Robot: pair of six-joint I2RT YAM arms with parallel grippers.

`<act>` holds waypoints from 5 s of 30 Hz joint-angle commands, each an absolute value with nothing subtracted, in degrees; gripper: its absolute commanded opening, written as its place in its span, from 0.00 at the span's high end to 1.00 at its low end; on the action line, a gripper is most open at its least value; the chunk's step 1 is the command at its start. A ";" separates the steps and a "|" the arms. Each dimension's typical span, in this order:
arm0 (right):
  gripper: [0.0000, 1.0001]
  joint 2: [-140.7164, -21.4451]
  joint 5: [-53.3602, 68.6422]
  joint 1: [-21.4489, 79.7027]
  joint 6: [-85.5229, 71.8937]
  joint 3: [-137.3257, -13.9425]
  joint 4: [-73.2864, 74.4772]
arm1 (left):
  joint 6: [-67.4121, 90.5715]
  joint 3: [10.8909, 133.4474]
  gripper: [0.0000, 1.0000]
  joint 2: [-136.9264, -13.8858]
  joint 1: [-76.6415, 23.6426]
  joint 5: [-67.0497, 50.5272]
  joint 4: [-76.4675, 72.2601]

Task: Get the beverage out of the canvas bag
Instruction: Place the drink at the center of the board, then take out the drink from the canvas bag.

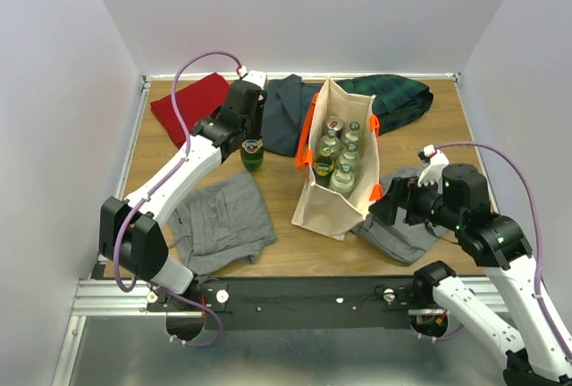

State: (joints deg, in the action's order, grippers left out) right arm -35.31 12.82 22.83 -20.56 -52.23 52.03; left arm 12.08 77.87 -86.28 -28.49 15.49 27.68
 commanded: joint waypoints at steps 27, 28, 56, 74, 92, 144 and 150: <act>0.00 -31.38 2.20 23.03 -21.71 -52.91 51.15 | 11.25 75.85 1.00 -83.67 -27.51 14.77 18.46; 0.00 -31.46 2.28 23.11 -21.80 -52.91 51.15 | 11.16 75.76 1.00 -83.76 -27.51 14.77 17.59; 0.00 -31.82 1.93 23.12 -21.97 -52.82 51.15 | 12.92 75.06 1.00 -90.44 -25.66 15.21 5.81; 0.00 -31.91 2.20 23.03 -21.80 -52.73 51.07 | 16.88 74.36 0.75 -88.68 -25.66 17.31 12.66; 0.00 -30.50 1.85 23.12 -21.97 -52.65 50.98 | 17.23 75.59 0.44 -89.21 -25.66 18.37 15.99; 0.00 -40.34 23.11 23.12 -18.64 -51.15 48.77 | 8.88 103.27 0.01 -87.71 -52.98 7.29 42.36; 0.00 -39.99 24.08 23.03 -17.49 -51.59 52.29 | 10.02 106.43 0.01 -92.10 -55.89 8.09 44.47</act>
State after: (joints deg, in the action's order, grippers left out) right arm -40.69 21.04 22.87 -19.62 -51.92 46.85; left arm 9.45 103.07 -89.41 -54.11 6.24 41.45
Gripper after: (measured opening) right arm 0.997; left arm 0.988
